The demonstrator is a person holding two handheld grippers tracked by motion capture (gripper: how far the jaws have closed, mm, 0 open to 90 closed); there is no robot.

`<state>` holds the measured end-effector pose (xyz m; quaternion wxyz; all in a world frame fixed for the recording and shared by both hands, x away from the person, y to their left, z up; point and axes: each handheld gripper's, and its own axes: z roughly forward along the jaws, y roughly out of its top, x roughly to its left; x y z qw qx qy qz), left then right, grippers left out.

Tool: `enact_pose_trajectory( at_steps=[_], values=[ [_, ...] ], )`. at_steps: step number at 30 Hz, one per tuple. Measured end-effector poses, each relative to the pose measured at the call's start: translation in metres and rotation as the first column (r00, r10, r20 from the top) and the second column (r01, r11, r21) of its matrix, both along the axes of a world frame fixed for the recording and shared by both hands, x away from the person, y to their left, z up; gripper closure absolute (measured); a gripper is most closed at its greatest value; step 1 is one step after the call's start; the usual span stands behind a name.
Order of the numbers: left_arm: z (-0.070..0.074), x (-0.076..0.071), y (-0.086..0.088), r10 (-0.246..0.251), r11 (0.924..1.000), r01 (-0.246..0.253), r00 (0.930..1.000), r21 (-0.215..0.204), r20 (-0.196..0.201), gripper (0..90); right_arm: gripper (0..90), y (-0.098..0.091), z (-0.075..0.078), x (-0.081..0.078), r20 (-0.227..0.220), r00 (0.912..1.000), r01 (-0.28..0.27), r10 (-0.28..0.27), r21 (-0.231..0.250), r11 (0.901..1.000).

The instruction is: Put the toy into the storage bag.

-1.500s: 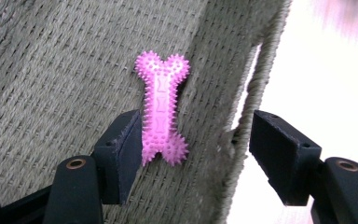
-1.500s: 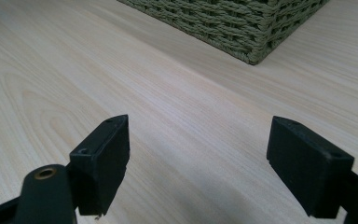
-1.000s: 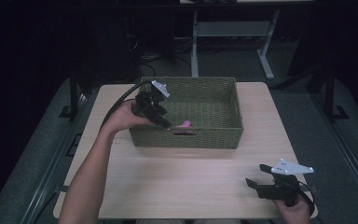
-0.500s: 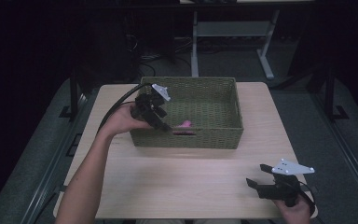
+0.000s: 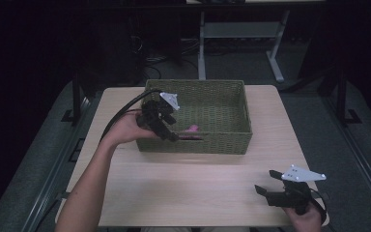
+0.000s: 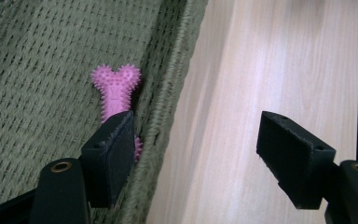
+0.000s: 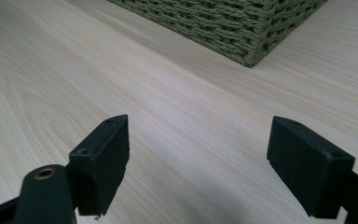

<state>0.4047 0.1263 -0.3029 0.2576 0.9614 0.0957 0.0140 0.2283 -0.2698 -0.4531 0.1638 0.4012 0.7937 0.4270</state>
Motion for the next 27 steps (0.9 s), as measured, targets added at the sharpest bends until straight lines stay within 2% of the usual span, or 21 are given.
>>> enact_pose_trajectory(
  at_steps=[2, 5, 9, 11, 16, 27],
  values=[
    [-0.002, -0.002, 0.002, -0.002, 0.9998, 0.002, 1.0000, -0.018, -0.009, 27.6, 20.5, 0.000, 0.000, 0.000, 0.002, 1.0000, -0.001, 0.001, -0.001, 1.0000],
    [-0.004, -0.007, 0.004, 0.004, 1.0000, -0.004, 1.0000, -0.004, -0.006, 27.4, 20.5, 0.000, 0.000, 0.000, 0.000, 1.0000, 0.000, 0.000, 0.000, 1.0000],
    [-0.006, -0.012, 0.008, 0.004, 0.9997, -0.005, 1.0000, -0.025, -0.009, 27.4, 20.5, 0.001, -0.001, 0.001, -0.002, 1.0000, 0.000, 0.000, -0.001, 1.0000],
    [-0.007, -0.014, 0.009, 0.004, 0.9999, -0.005, 0.9999, -0.012, -0.012, 27.1, 20.5, 0.001, -0.001, 0.001, -0.001, 1.0000, 0.000, 0.000, -0.002, 1.0000],
    [-0.009, -0.022, 0.011, -0.002, 0.9997, 0.002, 1.0000, -0.025, -0.001, 26.8, 20.5, 0.001, -0.001, 0.001, -0.003, 1.0000, 0.004, -0.004, -0.002, 1.0000],
    [-0.018, -0.037, 0.013, -0.002, 0.9998, 0.001, 0.9999, -0.021, -0.014, 26.2, 20.5, 0.000, -0.001, 0.001, -0.003, 1.0000, 0.005, -0.005, -0.002, 1.0000]
  ],
)
